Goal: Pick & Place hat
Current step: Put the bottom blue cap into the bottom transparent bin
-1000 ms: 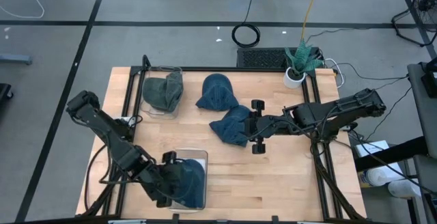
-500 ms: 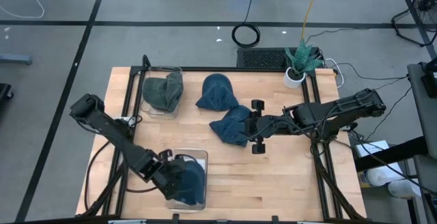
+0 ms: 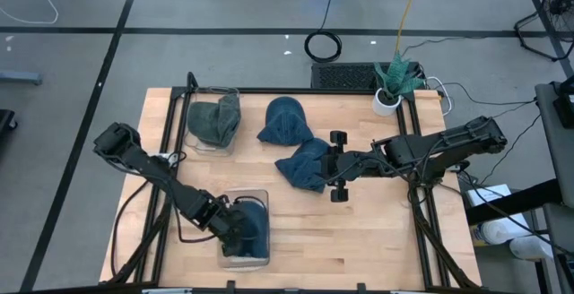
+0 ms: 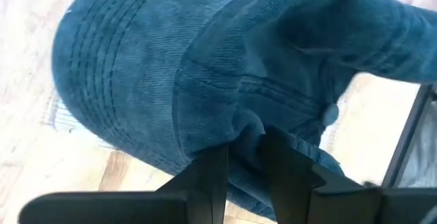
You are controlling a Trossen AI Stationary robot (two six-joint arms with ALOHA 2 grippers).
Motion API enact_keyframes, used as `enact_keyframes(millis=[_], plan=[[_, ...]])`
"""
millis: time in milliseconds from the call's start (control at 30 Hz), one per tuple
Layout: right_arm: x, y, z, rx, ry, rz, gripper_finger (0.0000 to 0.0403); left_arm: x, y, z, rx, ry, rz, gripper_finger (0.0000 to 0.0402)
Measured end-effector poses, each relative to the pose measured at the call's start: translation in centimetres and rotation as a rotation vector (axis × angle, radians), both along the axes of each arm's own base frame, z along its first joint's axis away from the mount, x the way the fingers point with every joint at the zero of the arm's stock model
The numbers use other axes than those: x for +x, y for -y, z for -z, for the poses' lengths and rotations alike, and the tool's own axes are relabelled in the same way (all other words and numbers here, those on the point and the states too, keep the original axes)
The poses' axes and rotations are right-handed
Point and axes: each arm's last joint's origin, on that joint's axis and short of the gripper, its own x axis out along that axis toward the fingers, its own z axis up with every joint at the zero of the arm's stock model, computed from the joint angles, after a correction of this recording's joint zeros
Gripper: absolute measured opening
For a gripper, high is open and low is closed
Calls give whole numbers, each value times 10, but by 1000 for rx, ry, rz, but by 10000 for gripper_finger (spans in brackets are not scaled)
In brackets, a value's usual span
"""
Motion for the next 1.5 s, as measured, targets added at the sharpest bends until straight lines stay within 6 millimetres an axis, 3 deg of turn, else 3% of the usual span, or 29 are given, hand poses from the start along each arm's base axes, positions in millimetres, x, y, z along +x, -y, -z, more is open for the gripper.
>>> enact_keyframes(millis=[233,433,600,800,967,1233,1500], plan=[[0,0,0,0,0,0,155,1,1,-8,-25,50,98,95],[0,0,0,0,1,0,155,-4,-3,-40,-44,182,182,95],[2,-1,8,7,12,4,155,-14,-15,-72,78,381,264,95],[5,-1,43,-40,-3,-34,179,-30,-36,-106,283,585,224,101],[4,4,84,-55,-12,-32,228,-37,-56,-124,372,665,96,152],[-7,18,144,-57,-40,6,267,-37,-70,-126,520,639,225,244],[-10,22,177,29,-88,47,257,-32,-78,-131,627,678,91,282]])
